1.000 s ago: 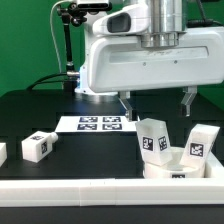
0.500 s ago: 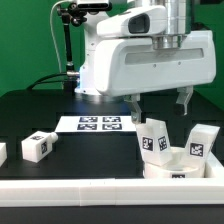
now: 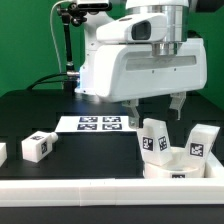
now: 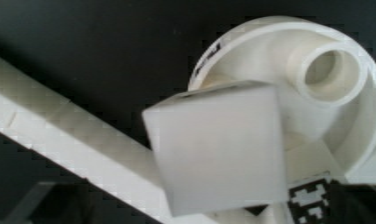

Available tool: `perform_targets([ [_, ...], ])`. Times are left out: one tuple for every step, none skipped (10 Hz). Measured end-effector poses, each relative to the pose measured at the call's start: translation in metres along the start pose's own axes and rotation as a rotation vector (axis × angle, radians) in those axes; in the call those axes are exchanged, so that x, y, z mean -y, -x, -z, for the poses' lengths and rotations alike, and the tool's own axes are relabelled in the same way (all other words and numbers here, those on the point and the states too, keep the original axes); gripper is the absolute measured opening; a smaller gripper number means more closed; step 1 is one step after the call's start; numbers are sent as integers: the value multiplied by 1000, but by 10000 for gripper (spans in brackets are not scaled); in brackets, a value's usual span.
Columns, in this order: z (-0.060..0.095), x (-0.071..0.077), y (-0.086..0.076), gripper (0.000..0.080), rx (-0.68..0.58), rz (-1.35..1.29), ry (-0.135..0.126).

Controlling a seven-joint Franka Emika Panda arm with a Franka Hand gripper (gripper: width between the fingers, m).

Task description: Assemble stool

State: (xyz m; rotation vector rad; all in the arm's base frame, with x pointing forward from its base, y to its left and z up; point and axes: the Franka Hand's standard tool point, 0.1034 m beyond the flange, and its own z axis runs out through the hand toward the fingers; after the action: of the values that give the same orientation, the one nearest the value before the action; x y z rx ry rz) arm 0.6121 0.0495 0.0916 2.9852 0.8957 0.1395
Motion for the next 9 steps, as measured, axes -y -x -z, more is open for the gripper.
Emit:
perform_targets([
  [-1, 1, 1, 648, 1, -2, -1],
  [-3, 1, 1, 648, -2, -2, 4],
  [-6, 3, 1, 648, -3, -10, 8],
  [-8, 4, 1, 648, -3, -17, 9],
  [-8, 3, 1, 648, -3, -22, 9],
  [-8, 2, 1, 510, -3, -27, 9],
  [-8, 1, 2, 373, -3, -32, 10],
  [-8, 1, 1, 337, -4, -36, 10],
  [-8, 1, 1, 337, -4, -52, 10],
])
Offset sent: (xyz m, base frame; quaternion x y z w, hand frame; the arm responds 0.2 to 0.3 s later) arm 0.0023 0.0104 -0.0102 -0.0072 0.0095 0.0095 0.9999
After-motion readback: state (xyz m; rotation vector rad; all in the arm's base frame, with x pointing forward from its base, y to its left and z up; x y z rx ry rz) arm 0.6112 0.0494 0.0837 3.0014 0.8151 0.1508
